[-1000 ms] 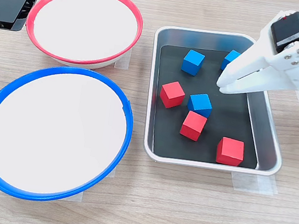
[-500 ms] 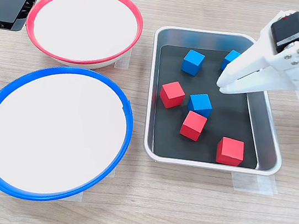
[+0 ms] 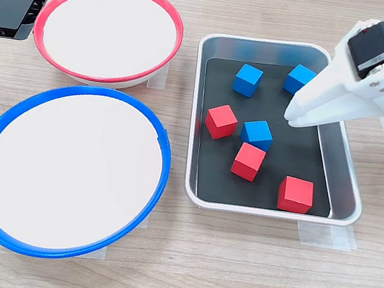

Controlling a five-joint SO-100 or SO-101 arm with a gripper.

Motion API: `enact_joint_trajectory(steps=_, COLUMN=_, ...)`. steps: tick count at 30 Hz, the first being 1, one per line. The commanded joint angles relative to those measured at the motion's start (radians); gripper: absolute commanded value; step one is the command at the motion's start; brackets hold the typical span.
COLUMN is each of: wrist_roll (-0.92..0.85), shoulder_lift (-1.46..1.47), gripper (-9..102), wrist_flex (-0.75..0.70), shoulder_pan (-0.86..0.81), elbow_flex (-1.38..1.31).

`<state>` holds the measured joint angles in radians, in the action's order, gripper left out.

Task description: Move six blocks tray to matching dishes

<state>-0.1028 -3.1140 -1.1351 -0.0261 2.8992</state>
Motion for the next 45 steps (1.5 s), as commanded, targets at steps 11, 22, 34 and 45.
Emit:
enact_joint_trajectory(steps=11, wrist_roll=-0.149, shoulder_lift=1.037, gripper=20, wrist_flex=0.135, shoulder_pan=-0.018, elbow_flex=-0.634)
enact_joint_trajectory(steps=22, wrist_roll=-0.268, shoulder_lift=1.157, gripper=18, wrist_flex=0.078, shoulder_pan=0.009, elbow_flex=-0.615)
enact_joint_trajectory(steps=34, wrist_roll=-0.204, shoulder_lift=1.215, gripper=17, wrist_flex=0.009, shoulder_pan=0.031, elbow_flex=-0.683)
enact_joint_trajectory(steps=45, wrist_roll=-0.179, shoulder_lift=1.264, gripper=16, wrist_flex=0.066, shoulder_pan=0.035, elbow_flex=-0.634)
